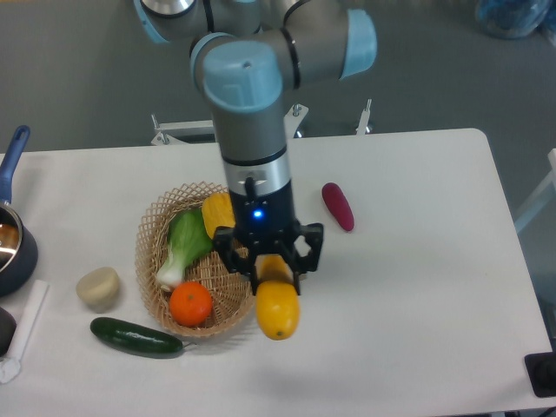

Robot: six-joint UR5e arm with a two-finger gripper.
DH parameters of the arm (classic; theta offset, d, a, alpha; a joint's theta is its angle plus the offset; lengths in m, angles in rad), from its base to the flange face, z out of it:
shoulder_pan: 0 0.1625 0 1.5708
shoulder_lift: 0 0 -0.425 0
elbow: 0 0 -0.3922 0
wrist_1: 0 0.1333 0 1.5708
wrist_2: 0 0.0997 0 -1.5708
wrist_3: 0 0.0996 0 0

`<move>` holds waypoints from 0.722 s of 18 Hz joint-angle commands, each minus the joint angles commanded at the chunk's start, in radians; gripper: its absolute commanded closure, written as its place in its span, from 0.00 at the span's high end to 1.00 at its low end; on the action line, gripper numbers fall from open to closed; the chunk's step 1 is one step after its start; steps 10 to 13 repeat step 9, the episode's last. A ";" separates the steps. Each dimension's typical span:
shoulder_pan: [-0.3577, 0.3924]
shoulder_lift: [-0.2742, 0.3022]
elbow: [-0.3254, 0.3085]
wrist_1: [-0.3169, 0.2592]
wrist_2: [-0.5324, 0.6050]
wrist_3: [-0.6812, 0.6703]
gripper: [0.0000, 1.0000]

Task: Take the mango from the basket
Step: 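Lift the yellow squash up out of the basket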

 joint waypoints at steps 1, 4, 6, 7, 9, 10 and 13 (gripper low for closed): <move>0.002 0.002 -0.011 -0.003 0.000 0.012 0.38; 0.012 0.006 -0.037 -0.003 0.002 0.020 0.38; 0.014 0.012 -0.045 -0.003 0.002 0.022 0.38; 0.014 0.015 -0.045 -0.003 0.002 0.022 0.38; 0.021 0.026 -0.054 -0.005 0.000 0.022 0.38; 0.021 0.026 -0.054 -0.005 0.000 0.022 0.38; 0.021 0.026 -0.054 -0.005 0.000 0.022 0.38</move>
